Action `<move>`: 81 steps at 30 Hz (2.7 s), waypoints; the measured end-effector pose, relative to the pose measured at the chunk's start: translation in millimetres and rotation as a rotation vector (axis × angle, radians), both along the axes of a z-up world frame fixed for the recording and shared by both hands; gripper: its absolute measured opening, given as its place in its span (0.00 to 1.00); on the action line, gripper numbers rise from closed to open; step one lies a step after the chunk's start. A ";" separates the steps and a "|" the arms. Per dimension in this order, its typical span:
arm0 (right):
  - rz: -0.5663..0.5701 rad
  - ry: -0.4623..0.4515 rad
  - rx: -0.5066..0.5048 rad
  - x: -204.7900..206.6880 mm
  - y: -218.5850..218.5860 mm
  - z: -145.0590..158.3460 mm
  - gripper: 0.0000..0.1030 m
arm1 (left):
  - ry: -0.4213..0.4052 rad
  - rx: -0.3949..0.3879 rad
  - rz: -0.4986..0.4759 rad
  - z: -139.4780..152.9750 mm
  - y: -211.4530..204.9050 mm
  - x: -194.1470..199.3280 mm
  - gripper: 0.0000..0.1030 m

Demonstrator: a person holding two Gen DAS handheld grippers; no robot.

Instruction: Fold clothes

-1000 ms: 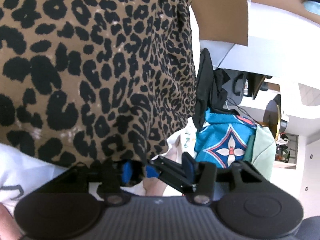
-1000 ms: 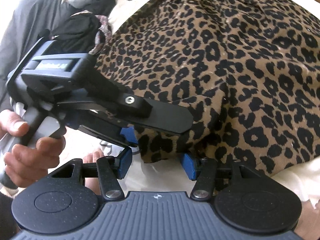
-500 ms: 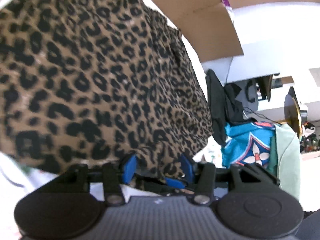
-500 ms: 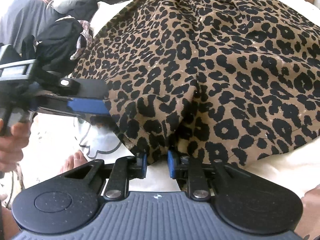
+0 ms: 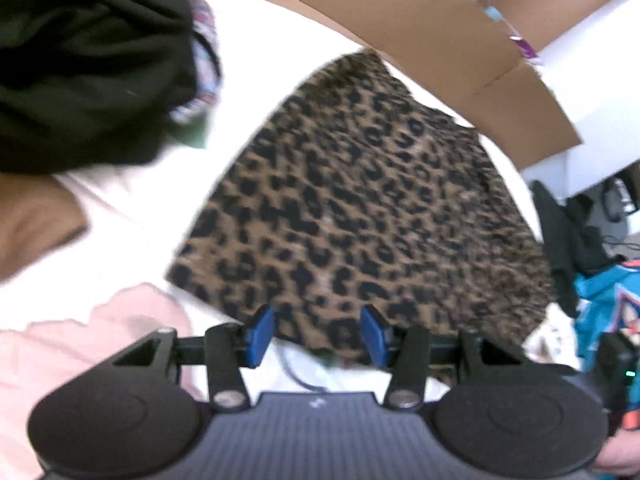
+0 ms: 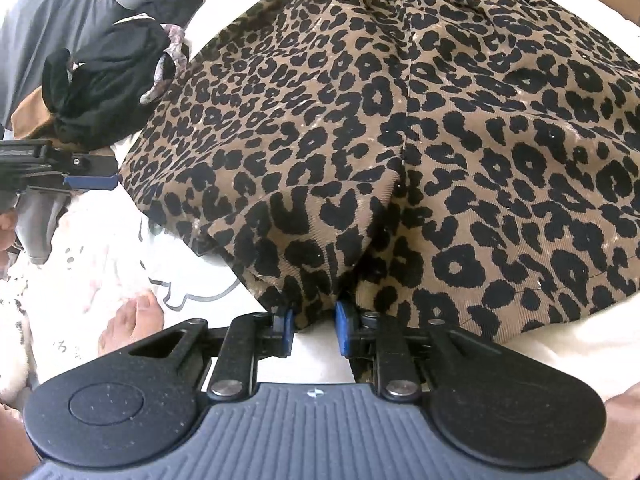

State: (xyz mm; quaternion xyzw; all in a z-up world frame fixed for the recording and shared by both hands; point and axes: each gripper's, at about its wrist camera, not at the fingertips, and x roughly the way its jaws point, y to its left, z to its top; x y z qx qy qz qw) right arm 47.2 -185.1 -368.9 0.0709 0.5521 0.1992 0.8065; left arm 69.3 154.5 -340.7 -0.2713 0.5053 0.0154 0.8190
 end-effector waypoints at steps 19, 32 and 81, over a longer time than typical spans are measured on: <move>0.075 -0.016 -0.050 -1.5 6.7 9.8 0.09 | 0.014 0.101 0.073 -41.9 41.3 13.6 0.23; 0.121 0.040 -0.084 -5.7 -2.5 18.7 0.02 | -0.087 0.132 0.077 11.4 59.5 17.9 0.03; 0.233 0.108 -0.071 19.0 -35.1 16.9 0.02 | -0.003 0.053 0.100 -4.8 86.2 -0.5 0.41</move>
